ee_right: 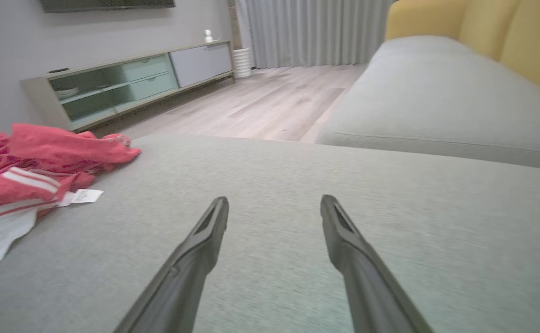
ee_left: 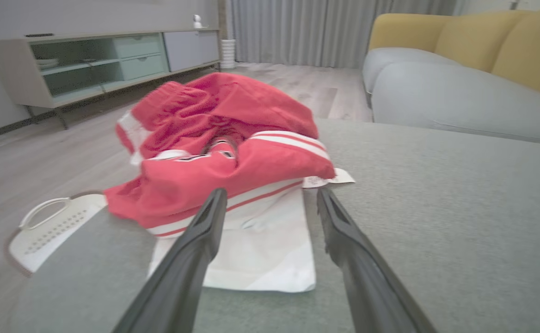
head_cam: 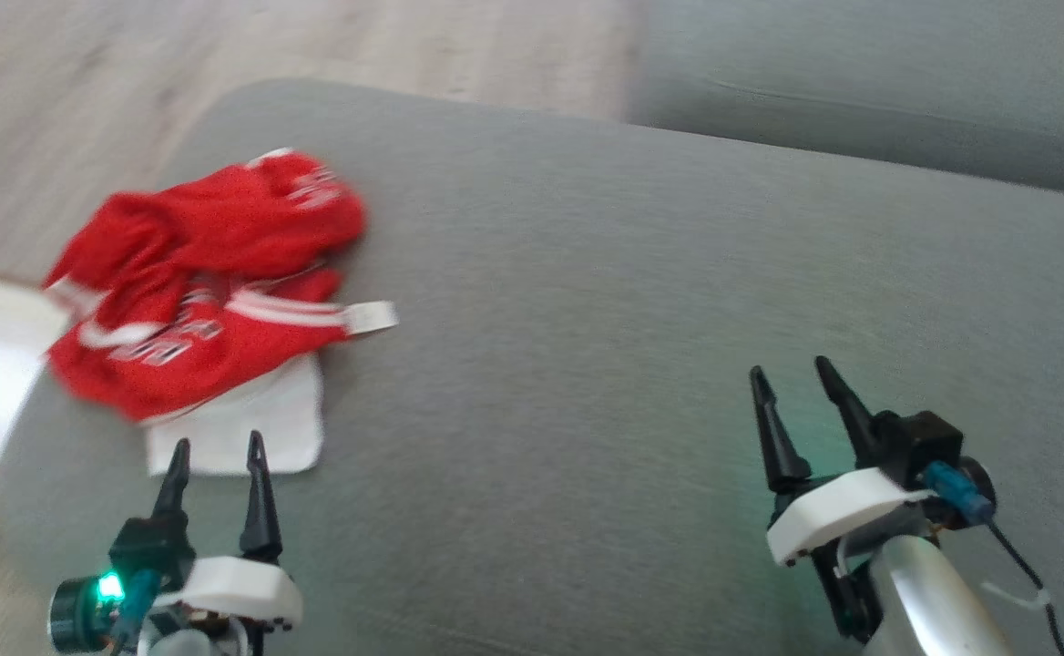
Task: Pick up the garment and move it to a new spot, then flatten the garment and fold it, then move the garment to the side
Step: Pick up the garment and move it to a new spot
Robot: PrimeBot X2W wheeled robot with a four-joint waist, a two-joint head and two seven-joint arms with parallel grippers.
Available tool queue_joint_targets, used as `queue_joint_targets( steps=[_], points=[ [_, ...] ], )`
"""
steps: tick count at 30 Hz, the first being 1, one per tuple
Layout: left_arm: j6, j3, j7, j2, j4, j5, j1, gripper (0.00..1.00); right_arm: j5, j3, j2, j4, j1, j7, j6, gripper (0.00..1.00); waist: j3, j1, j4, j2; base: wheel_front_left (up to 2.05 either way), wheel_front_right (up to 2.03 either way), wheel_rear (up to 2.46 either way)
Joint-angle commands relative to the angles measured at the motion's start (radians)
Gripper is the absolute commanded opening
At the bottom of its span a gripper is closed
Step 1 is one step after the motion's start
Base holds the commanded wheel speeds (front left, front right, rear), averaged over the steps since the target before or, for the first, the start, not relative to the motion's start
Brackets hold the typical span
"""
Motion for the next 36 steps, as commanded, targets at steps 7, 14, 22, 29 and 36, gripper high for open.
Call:
queue_joint_targets(
  steps=[7,14,22,29,36],
  points=[
    [0.004,0.085,-0.011,0.015,-0.036,-0.002,0.0,1.0,0.027,0.1,-0.003,-0.019,-0.039,-0.014,0.008,1.0,0.031,-0.0001,0.177,0.0,0.0,0.0,0.0],
    [-0.012,0.114,-0.011,0.023,-0.051,-0.008,-0.019,1.0,0.028,0.133,-0.003,-0.012,-0.064,-0.014,0.008,1.0,0.068,-0.0001,0.166,0.0,0.0,0.0,0.0],
    [-0.06,0.141,-0.011,0.073,-0.031,-0.055,-0.196,1.0,0.001,0.146,-0.003,-0.011,-0.112,-0.014,0.008,1.0,0.177,-0.0001,0.106,0.0,0.0,0.0,0.0],
    [-0.077,0.103,-0.011,0.179,0.069,-0.111,-0.438,1.0,-0.007,0.173,-0.029,-0.039,-0.17,-0.014,0.008,1.0,0.302,-0.0001,0.034,0.0,0.0,0.0,0.0],
    [-0.079,-0.042,0.026,0.295,0.208,-0.248,-0.609,1.0,0.005,0.188,-0.058,-0.059,-0.192,-0.014,0.008,1.0,0.381,-0.0001,-0.026,0.0,0.0,0.0,0.0]
  ],
)
